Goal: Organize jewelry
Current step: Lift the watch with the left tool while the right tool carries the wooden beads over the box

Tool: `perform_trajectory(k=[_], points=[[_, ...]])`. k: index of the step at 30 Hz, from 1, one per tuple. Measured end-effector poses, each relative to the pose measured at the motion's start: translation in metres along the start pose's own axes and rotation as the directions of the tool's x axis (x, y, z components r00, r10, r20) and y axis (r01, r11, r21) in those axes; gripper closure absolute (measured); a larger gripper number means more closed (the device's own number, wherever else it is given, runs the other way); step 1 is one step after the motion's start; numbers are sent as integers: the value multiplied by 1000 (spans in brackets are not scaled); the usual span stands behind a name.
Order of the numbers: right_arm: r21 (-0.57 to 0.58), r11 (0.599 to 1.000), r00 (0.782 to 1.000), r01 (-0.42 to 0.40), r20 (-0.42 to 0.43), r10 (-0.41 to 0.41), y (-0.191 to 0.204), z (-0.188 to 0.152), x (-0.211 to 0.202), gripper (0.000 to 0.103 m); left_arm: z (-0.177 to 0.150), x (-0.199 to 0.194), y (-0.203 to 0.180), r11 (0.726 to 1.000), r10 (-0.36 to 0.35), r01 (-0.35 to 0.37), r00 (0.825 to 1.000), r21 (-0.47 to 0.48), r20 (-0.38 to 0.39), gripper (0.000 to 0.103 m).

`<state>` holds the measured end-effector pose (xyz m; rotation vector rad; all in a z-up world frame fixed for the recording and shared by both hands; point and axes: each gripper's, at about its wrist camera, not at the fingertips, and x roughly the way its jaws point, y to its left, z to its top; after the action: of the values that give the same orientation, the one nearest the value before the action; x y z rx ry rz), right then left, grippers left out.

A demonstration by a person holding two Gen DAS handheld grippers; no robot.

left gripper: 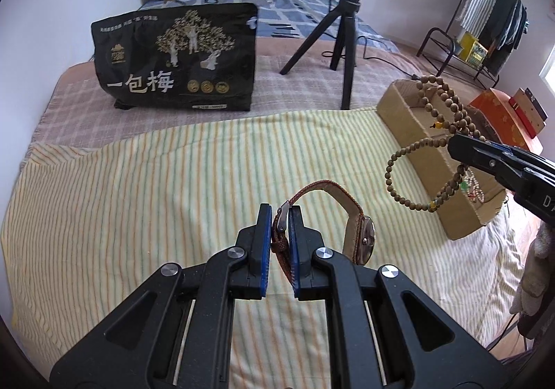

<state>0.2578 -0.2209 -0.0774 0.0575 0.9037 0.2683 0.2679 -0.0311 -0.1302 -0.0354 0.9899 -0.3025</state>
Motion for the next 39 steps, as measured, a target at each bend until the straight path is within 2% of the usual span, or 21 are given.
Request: perform_trajectory(k=[10, 22, 30, 39], points=[[37, 999, 999, 17, 44, -19, -35, 1, -35, 87, 6, -4, -44, 998, -52, 52, 998, 33, 19, 96], [118, 990, 993, 76, 84, -87, -105, 2, -70, 87, 15, -6, -117, 988, -125, 121, 991, 100, 41, 96], [128, 985, 989, 118, 75, -129, -141, 3, -72, 87, 15, -1, -161, 978, -151, 143, 987, 155, 46, 96], [122, 986, 989, 113, 79, -123, -165, 13, -62, 87, 21, 10, -196, 971, -176, 165, 983, 175, 50, 96]])
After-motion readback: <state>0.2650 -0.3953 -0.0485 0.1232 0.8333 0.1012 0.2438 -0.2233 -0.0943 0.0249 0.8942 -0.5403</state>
